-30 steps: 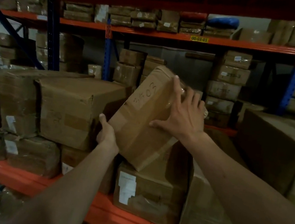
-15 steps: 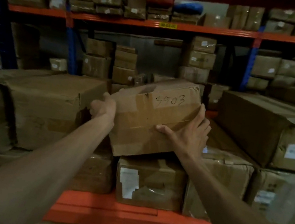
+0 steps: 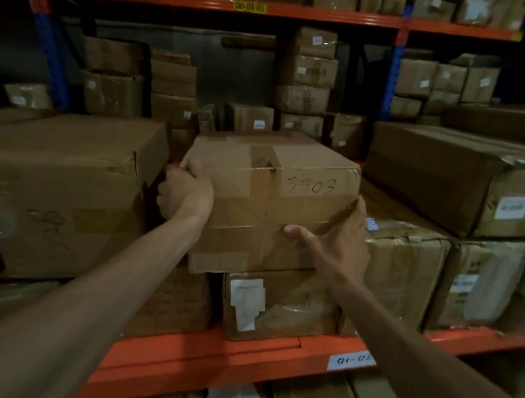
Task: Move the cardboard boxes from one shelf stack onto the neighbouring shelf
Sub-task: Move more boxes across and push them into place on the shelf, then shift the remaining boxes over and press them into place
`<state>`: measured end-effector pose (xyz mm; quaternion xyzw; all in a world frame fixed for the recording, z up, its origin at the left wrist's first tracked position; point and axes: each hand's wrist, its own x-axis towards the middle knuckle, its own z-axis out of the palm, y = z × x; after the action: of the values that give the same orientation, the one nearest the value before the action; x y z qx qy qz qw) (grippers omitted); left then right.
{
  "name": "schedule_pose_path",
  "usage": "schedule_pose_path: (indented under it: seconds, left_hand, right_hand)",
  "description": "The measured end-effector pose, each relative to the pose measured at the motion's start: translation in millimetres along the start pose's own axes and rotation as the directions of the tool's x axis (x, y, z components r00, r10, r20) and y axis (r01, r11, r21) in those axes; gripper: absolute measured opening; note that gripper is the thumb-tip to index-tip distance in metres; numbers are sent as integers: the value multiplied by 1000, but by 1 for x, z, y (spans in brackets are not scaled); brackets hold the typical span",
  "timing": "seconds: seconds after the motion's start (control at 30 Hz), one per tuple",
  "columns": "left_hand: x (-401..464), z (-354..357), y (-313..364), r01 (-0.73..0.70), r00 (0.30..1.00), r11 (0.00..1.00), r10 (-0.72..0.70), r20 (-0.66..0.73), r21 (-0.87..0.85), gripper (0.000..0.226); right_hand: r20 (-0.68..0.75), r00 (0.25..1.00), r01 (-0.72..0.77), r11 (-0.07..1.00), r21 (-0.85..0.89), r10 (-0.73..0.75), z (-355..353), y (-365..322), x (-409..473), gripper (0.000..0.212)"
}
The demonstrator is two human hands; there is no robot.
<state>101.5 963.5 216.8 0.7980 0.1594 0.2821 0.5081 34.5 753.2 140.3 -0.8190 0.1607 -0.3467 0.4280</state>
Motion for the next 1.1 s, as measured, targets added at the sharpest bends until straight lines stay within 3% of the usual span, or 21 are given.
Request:
schedule_pose_path:
  seconds: [0.13, 0.23, 0.3, 0.37, 0.47, 0.6, 0.77, 0.9, 1.0, 1.1]
  left_hand:
    - [7, 3, -8, -72, 997, 997, 72, -14, 39, 38]
    - [4, 5, -8, -119, 992, 991, 122, -41, 55, 32]
    - [0, 5, -7, -128, 990, 989, 131, -47, 75, 40]
    - [-3, 5, -7, -125, 991, 989, 127, -30, 74, 45]
    - [-3, 6, -8, -128, 992, 987, 128, 1, 96, 47]
    - [-3, 5, -5, -108, 994, 988, 108, 7, 106, 46]
    - [-9, -7, 2, -75, 991, 993, 65, 113, 89, 49]
    - [-19, -30, -5, -62, 974, 993, 39, 225, 97, 72]
    - [-29, -54, -26, -53, 998, 993, 48, 44, 108, 73]
    - [-31, -88, -55, -40, 991, 994, 52, -123, 100, 77]
  right_hand:
    - [97, 995, 38, 982, -186, -20, -10, -10, 6, 141]
    - [93, 993, 105, 869, -483, -69, -24, -35, 25, 146]
    - [136, 963, 269, 778, -568, -233, -34, -55, 42, 154]
    - [339, 883, 468, 621, -628, -324, -42, -71, 56, 143]
    - [524, 820, 555, 546, -628, -230, -47, -77, 73, 116]
    - [515, 818, 564, 538, -627, -258, -47, -74, 75, 115]
    - [504, 826, 539, 610, -581, -250, -44, -66, 77, 115]
    - [504, 829, 551, 509, -661, -244, -40, -71, 75, 118]
    - [507, 845, 525, 444, -726, -171, -33, -86, 63, 129]
    - [632, 759, 610, 510, -606, -158, -19, -118, 42, 138]
